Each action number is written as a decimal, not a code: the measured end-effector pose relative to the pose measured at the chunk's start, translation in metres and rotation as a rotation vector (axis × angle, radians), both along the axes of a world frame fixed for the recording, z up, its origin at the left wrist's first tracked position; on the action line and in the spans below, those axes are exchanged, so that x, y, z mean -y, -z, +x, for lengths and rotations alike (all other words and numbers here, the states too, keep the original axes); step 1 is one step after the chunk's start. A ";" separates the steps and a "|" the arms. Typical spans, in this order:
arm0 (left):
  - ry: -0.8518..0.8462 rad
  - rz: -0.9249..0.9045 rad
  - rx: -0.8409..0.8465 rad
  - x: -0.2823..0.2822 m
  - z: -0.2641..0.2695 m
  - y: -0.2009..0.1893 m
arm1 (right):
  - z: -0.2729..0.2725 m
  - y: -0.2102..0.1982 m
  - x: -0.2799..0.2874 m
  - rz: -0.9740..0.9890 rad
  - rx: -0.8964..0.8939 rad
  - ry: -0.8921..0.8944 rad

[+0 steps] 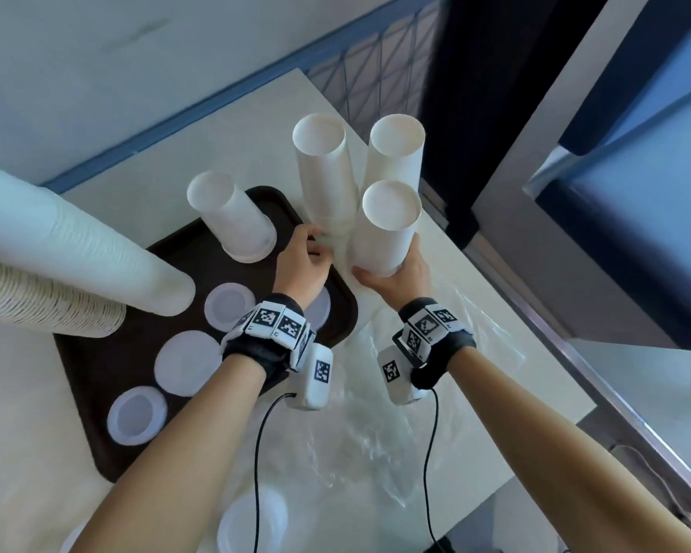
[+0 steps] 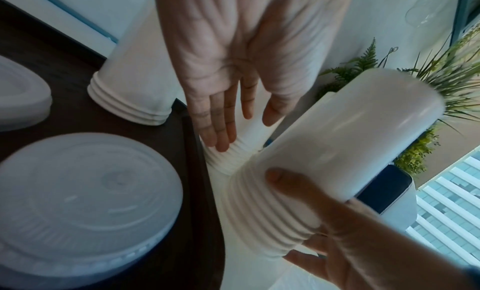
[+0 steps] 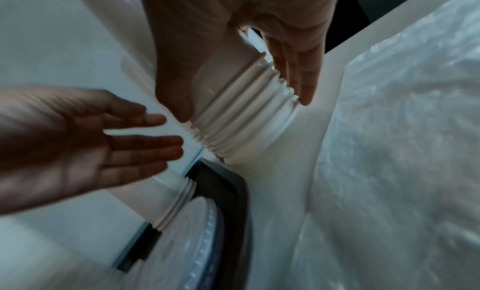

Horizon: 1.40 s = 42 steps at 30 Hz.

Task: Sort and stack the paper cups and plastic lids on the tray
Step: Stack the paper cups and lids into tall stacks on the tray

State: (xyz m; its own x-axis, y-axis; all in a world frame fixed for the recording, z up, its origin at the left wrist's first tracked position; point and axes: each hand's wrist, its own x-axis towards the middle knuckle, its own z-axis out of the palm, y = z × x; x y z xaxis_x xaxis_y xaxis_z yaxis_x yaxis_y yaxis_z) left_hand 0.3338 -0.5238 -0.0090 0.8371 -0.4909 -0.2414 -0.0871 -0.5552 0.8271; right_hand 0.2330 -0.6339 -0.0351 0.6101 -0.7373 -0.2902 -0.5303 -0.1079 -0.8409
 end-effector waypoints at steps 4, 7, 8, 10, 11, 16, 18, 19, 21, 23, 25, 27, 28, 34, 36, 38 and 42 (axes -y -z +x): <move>0.014 -0.057 -0.011 0.026 -0.009 0.003 | -0.027 -0.011 0.018 0.024 0.067 0.099; 0.026 -0.137 0.023 0.055 -0.021 0.004 | -0.048 -0.018 0.037 0.008 0.090 0.159; 0.021 -0.159 0.034 0.065 -0.025 0.006 | -0.055 -0.020 0.045 0.010 0.088 0.183; -0.015 -0.186 0.039 0.083 -0.031 0.009 | -0.066 -0.022 0.059 0.004 0.101 0.227; -0.046 -0.195 0.036 0.091 -0.034 0.011 | -0.071 -0.023 0.065 -0.001 0.108 0.244; -0.232 -0.170 0.076 0.125 -0.037 0.012 | -0.090 -0.024 0.088 -0.014 0.132 0.295; -0.278 -0.155 0.120 0.134 -0.035 0.010 | -0.095 -0.024 0.093 -0.022 0.137 0.297; -0.297 -0.147 0.140 0.137 -0.034 0.009 | -0.096 -0.024 0.094 -0.022 0.138 0.297; -0.322 -0.117 0.163 0.142 -0.030 0.007 | -0.099 -0.023 0.096 -0.020 0.142 0.296; -0.312 -0.085 0.175 0.141 -0.026 0.006 | -0.100 -0.024 0.097 -0.020 0.148 0.290; -0.268 -0.069 0.195 0.135 -0.026 0.009 | -0.100 -0.023 0.099 -0.009 0.150 0.286; -0.218 -0.046 0.213 0.123 -0.029 0.011 | -0.099 -0.022 0.098 -0.009 0.143 0.278; -0.197 -0.027 0.218 0.117 -0.032 0.011 | -0.098 -0.022 0.097 -0.013 0.138 0.274; -0.237 -0.090 0.095 0.082 -0.052 0.022 | -0.089 -0.021 0.089 0.011 0.145 0.263; -0.267 -0.155 0.035 0.080 -0.057 0.027 | -0.087 -0.020 0.085 0.017 0.152 0.262; -0.284 -0.187 -0.020 0.081 -0.061 0.032 | -0.087 -0.019 0.082 0.026 0.161 0.257; -0.309 -0.198 -0.083 0.082 -0.063 0.040 | -0.095 -0.015 0.079 0.033 0.172 0.257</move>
